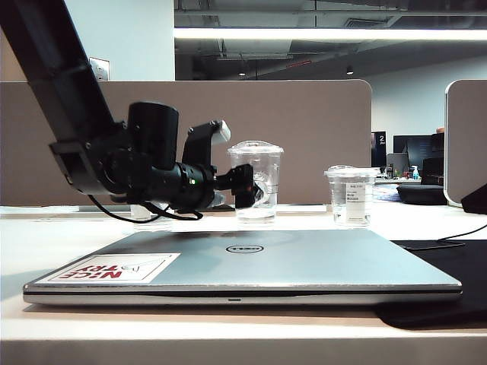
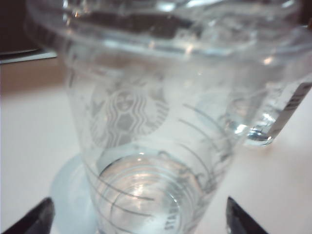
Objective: Pick up the coffee cup on the middle and place it on the left side of the laptop.
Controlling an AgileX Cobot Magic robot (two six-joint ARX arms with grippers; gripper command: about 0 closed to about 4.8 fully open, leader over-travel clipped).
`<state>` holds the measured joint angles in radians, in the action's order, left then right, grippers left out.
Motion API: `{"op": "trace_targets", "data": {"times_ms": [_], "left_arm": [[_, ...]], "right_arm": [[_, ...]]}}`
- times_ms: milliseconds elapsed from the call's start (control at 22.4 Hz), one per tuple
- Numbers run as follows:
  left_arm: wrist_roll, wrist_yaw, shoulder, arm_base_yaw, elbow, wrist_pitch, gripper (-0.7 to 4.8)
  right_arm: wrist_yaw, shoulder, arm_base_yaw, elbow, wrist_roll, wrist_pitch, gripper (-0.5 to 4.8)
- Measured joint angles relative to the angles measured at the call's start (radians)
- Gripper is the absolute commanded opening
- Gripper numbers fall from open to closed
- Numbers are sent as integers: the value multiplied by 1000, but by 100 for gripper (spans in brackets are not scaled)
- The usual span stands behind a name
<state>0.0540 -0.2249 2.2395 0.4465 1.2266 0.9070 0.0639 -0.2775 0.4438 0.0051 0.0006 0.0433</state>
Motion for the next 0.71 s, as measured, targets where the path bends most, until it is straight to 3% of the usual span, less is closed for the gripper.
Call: {"op": "trace_targets", "data": {"times_ms": [267,490,713], "left_arm": [[5,-71,109,0,170,-41,479],[6,-92,113,-3,231,-169,479],[3,-105,113,-4,245,-201,479]], "right_arm": [[0,0,0,0,0,0,-5],[0,0,0,0,0,0,-5],[0,0,0,0,0,0,-5]]}}
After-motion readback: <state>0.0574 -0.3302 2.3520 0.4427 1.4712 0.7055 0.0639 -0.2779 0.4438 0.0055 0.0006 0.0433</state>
